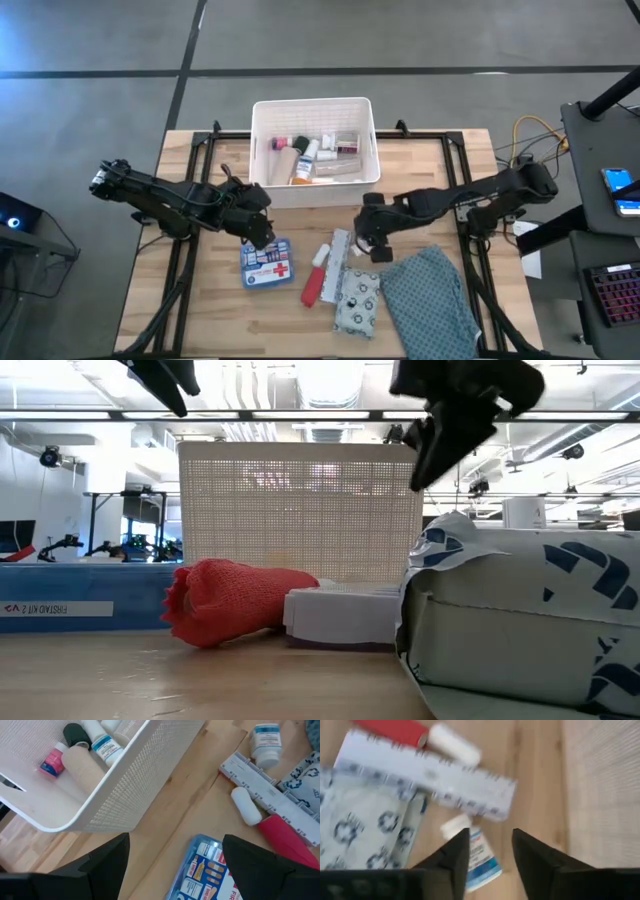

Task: Pick & place medical supplies in basket/bin
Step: Put the white and blue bottle into the white bin

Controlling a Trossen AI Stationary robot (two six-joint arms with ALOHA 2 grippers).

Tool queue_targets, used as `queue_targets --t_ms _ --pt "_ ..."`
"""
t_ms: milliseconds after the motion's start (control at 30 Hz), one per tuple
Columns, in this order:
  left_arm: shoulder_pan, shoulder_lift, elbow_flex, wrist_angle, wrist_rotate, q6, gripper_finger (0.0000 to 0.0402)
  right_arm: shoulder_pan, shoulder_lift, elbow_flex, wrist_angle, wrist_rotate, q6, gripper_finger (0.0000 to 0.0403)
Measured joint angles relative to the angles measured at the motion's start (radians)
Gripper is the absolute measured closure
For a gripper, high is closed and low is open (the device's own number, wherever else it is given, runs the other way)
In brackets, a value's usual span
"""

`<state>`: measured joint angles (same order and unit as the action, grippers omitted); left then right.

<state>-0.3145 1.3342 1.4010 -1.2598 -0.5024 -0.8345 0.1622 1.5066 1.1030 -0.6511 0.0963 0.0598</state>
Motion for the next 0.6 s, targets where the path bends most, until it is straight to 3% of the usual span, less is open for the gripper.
queue_targets --t_ms 100,333,600 --pt "0.000 0.000 -0.001 0.000 0.000 -0.013 0.0107 0.003 0.007 -0.040 -0.003 -0.045 -0.012 0.0221" --pt "0.000 0.000 -0.003 0.001 -0.005 -0.017 0.0107 0.027 0.058 -0.103 0.051 -0.037 -0.094 0.0108" --pt "0.000 0.001 -0.008 0.002 -0.005 -0.042 0.0107 0.025 0.173 -0.110 0.108 -0.010 -0.226 0.0036"
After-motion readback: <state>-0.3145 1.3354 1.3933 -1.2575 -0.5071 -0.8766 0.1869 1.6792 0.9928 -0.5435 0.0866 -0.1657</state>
